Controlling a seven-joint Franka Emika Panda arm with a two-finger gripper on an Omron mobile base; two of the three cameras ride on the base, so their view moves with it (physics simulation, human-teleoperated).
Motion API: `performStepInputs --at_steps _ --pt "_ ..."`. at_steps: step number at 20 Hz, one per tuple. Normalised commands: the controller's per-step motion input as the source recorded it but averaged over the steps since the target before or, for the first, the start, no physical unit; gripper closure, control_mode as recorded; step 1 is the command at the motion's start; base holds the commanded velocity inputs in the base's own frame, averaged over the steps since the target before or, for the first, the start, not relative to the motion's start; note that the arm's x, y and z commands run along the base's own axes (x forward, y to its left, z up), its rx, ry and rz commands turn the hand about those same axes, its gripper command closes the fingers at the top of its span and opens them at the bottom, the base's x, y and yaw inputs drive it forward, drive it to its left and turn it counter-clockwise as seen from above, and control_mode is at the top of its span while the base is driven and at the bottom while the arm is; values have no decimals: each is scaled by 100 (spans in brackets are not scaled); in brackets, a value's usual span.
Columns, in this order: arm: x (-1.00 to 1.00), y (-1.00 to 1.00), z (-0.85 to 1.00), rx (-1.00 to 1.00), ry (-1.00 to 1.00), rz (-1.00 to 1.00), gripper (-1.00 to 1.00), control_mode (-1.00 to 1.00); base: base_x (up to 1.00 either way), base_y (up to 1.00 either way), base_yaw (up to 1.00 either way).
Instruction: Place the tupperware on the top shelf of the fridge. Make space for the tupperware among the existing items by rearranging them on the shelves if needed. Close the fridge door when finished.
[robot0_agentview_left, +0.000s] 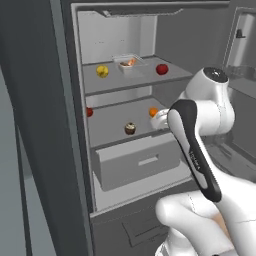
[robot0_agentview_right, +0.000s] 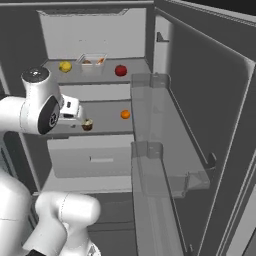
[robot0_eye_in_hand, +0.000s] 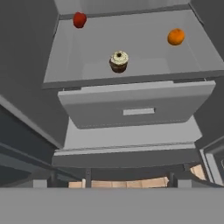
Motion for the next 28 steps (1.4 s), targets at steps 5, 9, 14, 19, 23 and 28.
performStepInputs --at_steps 5,9,14,19,23,28 --pt "0 0 0 0 0 0 -100 100 -53 -39 24" --pt "0 0 0 0 0 0 -100 100 -62 -30 31" --pt "0 0 0 0 0 0 -100 100 -77 -26 31" --pt "0 0 0 0 0 0 -100 100 -71 -10 15" --pt "0 0 0 0 0 0 -100 100 -53 0 2" --pt "0 0 0 0 0 0 -100 100 -52 -1 -3"
